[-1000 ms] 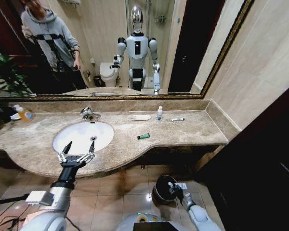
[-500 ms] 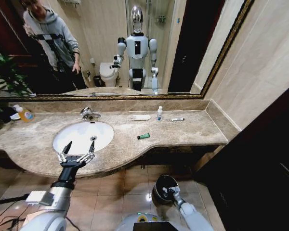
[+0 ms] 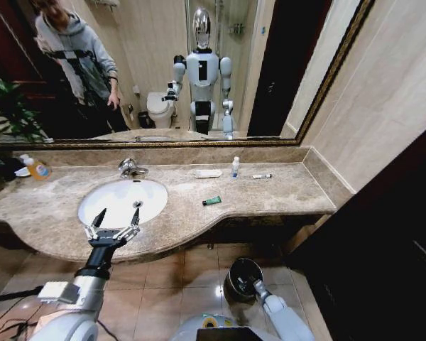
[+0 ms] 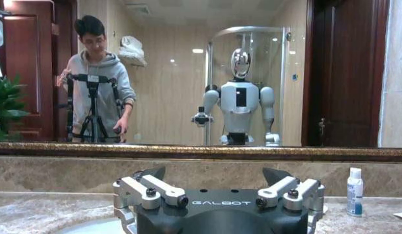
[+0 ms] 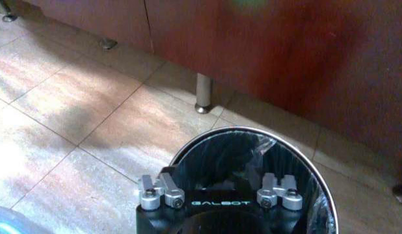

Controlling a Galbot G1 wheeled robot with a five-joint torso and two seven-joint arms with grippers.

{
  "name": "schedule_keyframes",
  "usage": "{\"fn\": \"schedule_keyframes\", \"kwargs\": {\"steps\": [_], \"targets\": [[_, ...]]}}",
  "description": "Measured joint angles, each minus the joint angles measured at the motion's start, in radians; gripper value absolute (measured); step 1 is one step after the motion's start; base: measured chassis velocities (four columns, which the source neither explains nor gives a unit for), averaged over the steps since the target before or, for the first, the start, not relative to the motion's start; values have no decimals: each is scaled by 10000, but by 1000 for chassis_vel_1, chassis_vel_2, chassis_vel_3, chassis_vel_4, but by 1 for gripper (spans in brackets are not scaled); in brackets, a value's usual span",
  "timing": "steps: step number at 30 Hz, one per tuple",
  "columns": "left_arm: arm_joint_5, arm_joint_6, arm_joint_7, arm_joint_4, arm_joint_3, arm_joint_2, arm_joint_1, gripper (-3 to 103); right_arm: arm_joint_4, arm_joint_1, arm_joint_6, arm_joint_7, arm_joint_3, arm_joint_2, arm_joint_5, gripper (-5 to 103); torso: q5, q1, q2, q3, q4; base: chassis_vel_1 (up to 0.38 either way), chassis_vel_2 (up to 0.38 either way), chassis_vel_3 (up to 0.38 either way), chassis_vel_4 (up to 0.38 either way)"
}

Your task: Pick up the trash from the sink and place it in the trash bin.

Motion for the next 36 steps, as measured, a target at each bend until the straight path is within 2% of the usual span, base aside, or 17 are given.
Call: {"fn": "schedule_keyframes", "kwargs": {"steps": [2,4,5,6,8,20,26,28,29,31,32,35,36], "targets": [[0,0,0,0,0,0,0,100,41,-26,-7,20,5,0,13,79,0,0,0,0,0,0,0,0,0],[0,0,0,0,0,0,0,100,64,-47,-10,27,6,1,15,79,0,0,0,0,0,0,0,0,0],[0,0,0,0,0,0,0,100,87,-77,-12,32,10,4,15,90,0,0,0,0,0,0,0,0,0],[0,0,0,0,0,0,0,100,92,-91,-12,37,20,6,19,90,0,0,0,0,0,0,0,0,0],[0,0,0,0,0,0,0,100,106,-117,-12,49,31,10,67,98,0,0,0,0,0,0,0,0,0],[0,0,0,0,0,0,0,100,668,-453,62,67,-11,-88,397,100,0,0,0,0,0,0,0,0,0],[0,0,0,0,0,0,0,100,1756,-1129,550,528,129,-160,1022,100,3,0,0,0,1,0,0,0,0],[0,0,0,0,0,0,0,100,3305,-2021,274,658,169,-366,2006,100,-2,0,0,0,-1,0,0,0,0],[0,0,0,0,0,0,0,100,3305,-2021,274,658,169,-366,2006,100,-2,0,0,0,-1,0,0,0,0],[0,0,-1,1,0,0,0,100,4376,-2650,45,754,246,-473,2604,100,2,-1,0,0,-1,0,0,0,0],[0,0,0,0,0,0,0,100,5473,-3279,-56,895,415,-564,3018,100,1,-2,1,-1,0,0,0,0,0],[0,0,0,0,0,0,0,100,6421,-3853,-168,995,578,-644,3384,100,-2,-2,2,-1,-1,0,0,0,0],[0,0,0,0,0,0,0,100,7333,-4397,-330,1058,677,-731,3743,100,3,-1,2,-1,-1,0,0,0,0]]}}
